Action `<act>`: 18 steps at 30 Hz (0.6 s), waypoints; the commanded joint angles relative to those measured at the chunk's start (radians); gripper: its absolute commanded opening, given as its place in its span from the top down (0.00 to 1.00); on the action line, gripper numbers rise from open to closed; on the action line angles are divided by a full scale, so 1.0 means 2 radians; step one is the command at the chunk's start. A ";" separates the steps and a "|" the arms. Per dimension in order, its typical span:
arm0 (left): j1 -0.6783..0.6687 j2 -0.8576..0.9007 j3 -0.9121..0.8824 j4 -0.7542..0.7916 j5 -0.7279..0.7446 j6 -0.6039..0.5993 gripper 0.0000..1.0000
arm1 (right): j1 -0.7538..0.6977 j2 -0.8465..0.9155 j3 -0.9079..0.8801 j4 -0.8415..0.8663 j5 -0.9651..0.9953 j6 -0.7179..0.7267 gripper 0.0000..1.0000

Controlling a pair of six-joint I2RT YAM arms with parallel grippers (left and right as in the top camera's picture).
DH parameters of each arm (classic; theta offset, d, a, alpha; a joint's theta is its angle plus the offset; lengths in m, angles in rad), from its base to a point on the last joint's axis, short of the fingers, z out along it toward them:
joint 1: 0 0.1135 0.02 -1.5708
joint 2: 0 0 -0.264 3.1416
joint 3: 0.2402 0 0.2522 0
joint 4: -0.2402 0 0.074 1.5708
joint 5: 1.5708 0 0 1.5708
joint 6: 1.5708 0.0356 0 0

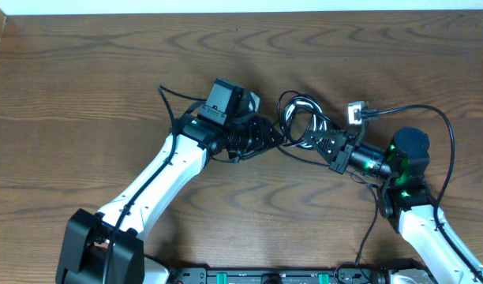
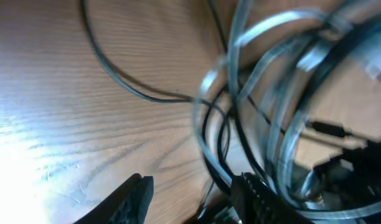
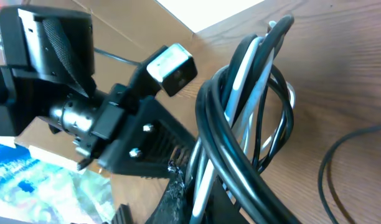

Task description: Untangle cables

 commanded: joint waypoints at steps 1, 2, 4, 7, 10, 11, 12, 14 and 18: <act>0.001 0.002 0.008 -0.001 -0.027 -0.091 0.53 | -0.002 -0.005 0.003 0.012 -0.001 0.030 0.99; 0.003 0.002 0.008 -0.003 -0.029 -0.107 0.53 | -0.002 -0.005 0.003 0.014 -0.001 0.036 0.99; 0.008 0.002 0.008 -0.003 -0.031 -0.144 0.53 | -0.002 -0.005 0.003 0.020 -0.002 0.044 0.99; 0.017 0.002 0.008 -0.001 -0.034 -0.206 0.46 | -0.002 -0.005 0.003 0.022 -0.003 0.053 0.99; 0.017 0.002 0.008 0.027 -0.009 -0.209 0.38 | -0.002 -0.005 0.003 0.022 -0.003 0.069 0.99; 0.017 0.002 0.008 0.034 0.004 -0.209 0.37 | -0.002 -0.005 0.003 0.023 -0.003 0.069 0.99; 0.017 0.002 0.008 0.037 0.013 -0.210 0.37 | -0.002 -0.005 0.003 0.023 -0.003 0.069 0.99; 0.014 0.002 0.008 0.040 0.027 -0.210 0.37 | -0.002 -0.005 0.003 0.024 -0.003 0.071 0.99; 0.003 0.004 0.008 0.040 0.030 -0.217 0.38 | -0.002 -0.005 0.003 0.030 -0.003 0.086 0.99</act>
